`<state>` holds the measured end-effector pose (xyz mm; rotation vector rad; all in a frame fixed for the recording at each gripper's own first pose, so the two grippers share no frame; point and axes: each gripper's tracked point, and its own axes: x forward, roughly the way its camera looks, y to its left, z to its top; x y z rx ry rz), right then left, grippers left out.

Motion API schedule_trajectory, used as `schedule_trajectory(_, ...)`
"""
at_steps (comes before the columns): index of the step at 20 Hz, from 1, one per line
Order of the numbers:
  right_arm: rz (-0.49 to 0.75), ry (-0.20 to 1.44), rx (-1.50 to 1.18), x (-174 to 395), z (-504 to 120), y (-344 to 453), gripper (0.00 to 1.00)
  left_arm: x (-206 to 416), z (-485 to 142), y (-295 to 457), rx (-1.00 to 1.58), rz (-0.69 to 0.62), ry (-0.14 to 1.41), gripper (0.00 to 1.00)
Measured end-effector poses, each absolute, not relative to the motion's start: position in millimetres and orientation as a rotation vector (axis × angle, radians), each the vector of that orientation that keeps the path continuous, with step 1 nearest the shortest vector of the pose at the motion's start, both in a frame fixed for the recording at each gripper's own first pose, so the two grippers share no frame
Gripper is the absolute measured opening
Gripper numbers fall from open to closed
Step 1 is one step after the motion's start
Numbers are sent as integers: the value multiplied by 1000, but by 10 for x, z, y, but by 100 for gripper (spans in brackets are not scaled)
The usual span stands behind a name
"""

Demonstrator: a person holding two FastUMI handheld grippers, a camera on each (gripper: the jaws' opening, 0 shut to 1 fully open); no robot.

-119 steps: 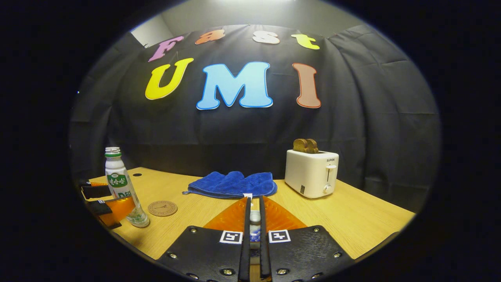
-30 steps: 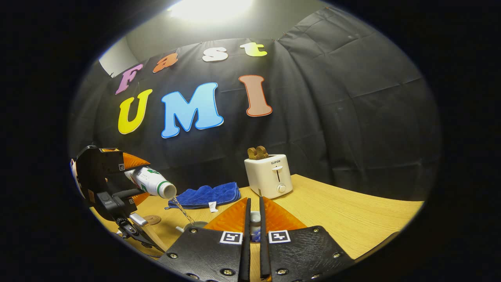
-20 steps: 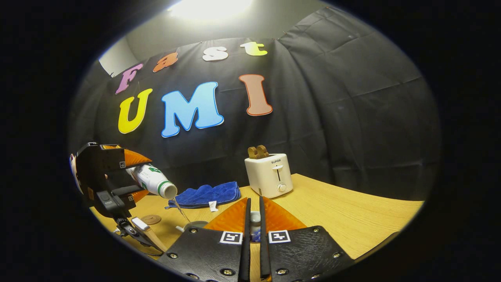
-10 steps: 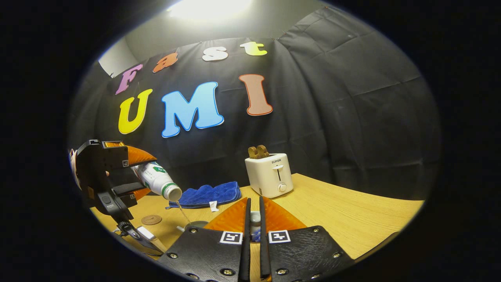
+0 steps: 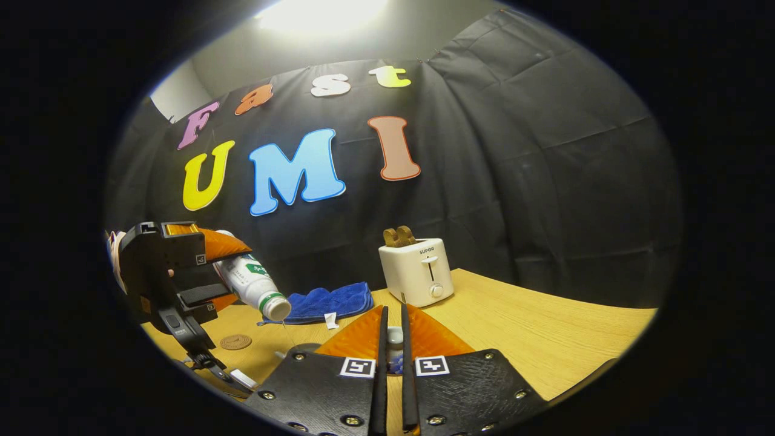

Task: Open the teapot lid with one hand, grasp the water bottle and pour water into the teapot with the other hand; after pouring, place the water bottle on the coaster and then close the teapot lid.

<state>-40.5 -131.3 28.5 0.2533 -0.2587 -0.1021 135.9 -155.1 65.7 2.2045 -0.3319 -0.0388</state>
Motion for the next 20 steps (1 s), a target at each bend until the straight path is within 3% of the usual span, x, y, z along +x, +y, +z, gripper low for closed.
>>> schedule_trajectory(3, -104, -258, 262, -407, 284, -1330, 10, 1396, 542, -1521, 2114, -87, -284, 89)
schedule_trajectory(4, -106, -261, 267, -416, 285, -1338, 10, 1397, 501, -1510, 2060, -106, -266, 83)
schedule_trajectory(5, -109, -262, 269, -415, 296, -1346, 10, 1398, 450, -1484, 2002, -121, -245, 89)
schedule_trajectory(6, -111, -262, 269, -409, 287, -1351, 10, 1400, 401, -1433, 1938, -130, -216, 83)
schedule_trajectory(7, -113, -261, 267, -414, 285, -1361, 10, 1398, 340, -1412, 1866, -145, -196, 89)
schedule_trajectory(9, -111, -262, 270, -404, 292, -1354, 10, 1389, 231, -1383, 1710, -176, -169, 90)
schedule_trajectory(10, -111, -262, 269, -400, 285, -1358, 10, 1388, 206, -1366, 1635, -185, -164, 83)
schedule_trajectory(11, -112, -259, 267, -392, 278, -1356, 10, 1367, 181, -1358, 1568, -191, -158, 89)
schedule_trajectory(13, -103, -252, 265, -359, 267, -1327, 10, 1309, 196, -1305, 1449, -192, -154, 89)
schedule_trajectory(14, -96, -247, 261, -344, 258, -1298, 10, 1303, 230, -1259, 1399, -186, -151, 83)
schedule_trajectory(16, -81, -238, 249, -307, 253, -1241, 10, 1247, 289, -1140, 1282, -178, -142, 89)
schedule_trajectory(20, -51, -220, 213, -229, 307, -1063, 10, 1128, 275, -854, 1032, -172, -90, 83)
